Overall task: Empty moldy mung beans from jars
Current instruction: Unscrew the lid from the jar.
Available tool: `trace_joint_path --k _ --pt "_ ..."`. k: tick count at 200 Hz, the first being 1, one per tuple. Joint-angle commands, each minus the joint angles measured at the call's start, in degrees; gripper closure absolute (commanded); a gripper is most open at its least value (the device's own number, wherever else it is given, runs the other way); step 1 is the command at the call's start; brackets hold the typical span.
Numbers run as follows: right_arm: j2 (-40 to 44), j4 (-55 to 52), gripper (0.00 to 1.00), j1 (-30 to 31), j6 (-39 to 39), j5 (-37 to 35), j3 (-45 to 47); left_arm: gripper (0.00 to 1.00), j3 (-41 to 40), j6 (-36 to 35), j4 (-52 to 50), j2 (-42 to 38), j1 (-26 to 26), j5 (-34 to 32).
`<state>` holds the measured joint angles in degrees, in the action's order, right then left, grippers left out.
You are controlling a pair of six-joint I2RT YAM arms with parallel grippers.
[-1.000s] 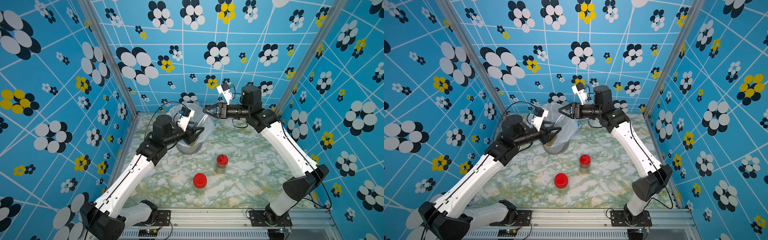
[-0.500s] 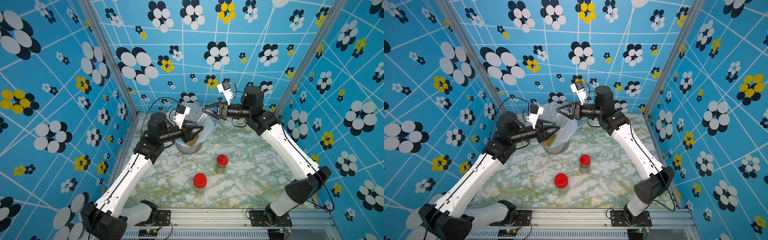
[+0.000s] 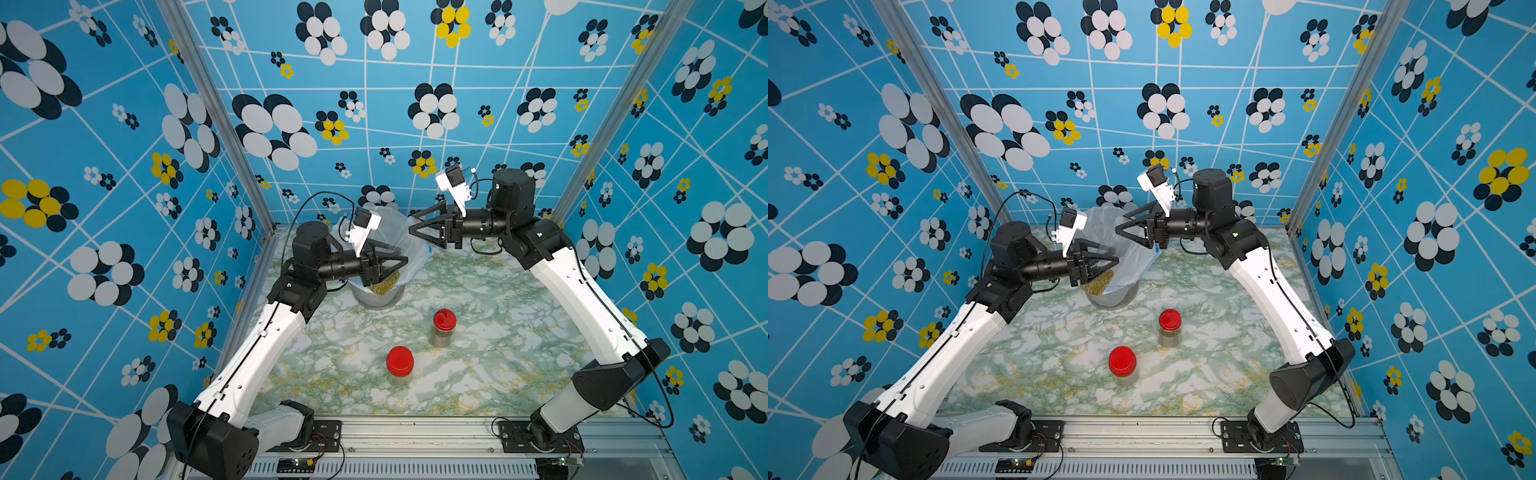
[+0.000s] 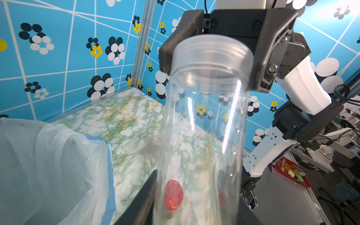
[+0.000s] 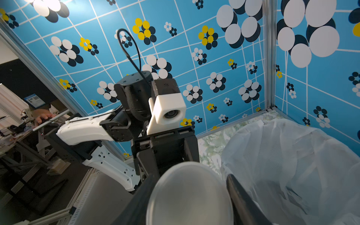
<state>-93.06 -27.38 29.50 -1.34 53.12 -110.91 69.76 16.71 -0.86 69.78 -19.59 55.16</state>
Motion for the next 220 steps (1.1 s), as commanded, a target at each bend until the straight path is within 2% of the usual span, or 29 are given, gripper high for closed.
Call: trace_joint_path --k 1,54,93,111,132,179,220 --pt "-1.6 -19.9 1.0 -0.4 23.7 -0.2 -1.4 0.84 4.2 6.2 3.6 -0.7 3.1 -4.4" --pt "-9.0 -30.9 1.0 -1.3 30.4 -2.9 -10.9 0.84 6.6 0.7 -4.8 -0.3 2.9 -7.7" --pt "-10.5 -29.0 1.0 -1.3 27.6 -0.4 -12.9 0.79 7.6 -2.5 -8.8 0.7 1.2 -9.5" --pt "-10.5 -26.7 1.0 -1.3 25.5 3.1 -13.8 0.81 9.1 -6.0 -12.5 1.4 -0.7 -10.4" --pt "-10.7 -27.2 1.0 -1.3 26.5 8.2 -16.7 0.83 9.1 -4.6 -10.1 1.9 -1.3 -5.6" --pt "-12.6 -35.3 1.0 -1.3 34.2 11.1 -25.3 0.83 10.1 -2.0 -8.8 2.3 -0.3 1.1" --pt "-12.3 -39.1 1.0 -1.3 40.1 12.9 -24.8 0.83 10.9 -1.5 -9.1 3.5 -0.3 5.5"
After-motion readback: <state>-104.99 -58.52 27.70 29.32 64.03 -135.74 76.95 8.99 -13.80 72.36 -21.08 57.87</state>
